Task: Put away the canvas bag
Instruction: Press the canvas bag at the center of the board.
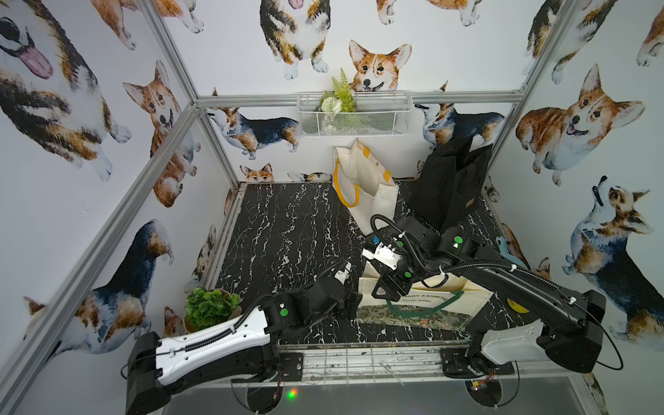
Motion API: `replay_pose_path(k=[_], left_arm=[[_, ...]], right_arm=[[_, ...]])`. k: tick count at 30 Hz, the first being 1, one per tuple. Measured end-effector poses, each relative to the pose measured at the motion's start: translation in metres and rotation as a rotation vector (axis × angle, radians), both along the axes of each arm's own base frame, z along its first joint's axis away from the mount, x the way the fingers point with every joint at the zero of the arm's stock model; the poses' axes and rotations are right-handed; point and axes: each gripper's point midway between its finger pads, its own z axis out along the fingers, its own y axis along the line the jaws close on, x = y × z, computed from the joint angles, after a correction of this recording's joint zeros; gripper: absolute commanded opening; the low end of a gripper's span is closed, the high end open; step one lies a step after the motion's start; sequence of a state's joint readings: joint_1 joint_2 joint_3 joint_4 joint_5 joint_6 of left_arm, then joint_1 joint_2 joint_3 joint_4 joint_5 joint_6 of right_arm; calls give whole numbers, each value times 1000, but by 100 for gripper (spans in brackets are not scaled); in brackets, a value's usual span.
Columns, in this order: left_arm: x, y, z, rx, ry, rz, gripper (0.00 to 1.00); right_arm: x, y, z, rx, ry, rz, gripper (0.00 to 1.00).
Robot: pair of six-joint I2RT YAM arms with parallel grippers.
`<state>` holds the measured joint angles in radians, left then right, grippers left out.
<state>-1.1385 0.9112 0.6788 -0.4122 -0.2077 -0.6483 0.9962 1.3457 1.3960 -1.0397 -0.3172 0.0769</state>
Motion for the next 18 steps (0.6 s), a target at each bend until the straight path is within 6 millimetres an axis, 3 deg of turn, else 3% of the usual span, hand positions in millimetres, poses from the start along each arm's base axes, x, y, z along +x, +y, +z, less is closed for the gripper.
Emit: replay_pose_path(k=[8,18], left_arm=[[12,-7,2,-14,12,-4,71],[12,-10,4,-31,13,-17,71]], right_arm=[[4,6,-7,-69,-99,23,58],[27,17,-3,-111,-195,-17,41]])
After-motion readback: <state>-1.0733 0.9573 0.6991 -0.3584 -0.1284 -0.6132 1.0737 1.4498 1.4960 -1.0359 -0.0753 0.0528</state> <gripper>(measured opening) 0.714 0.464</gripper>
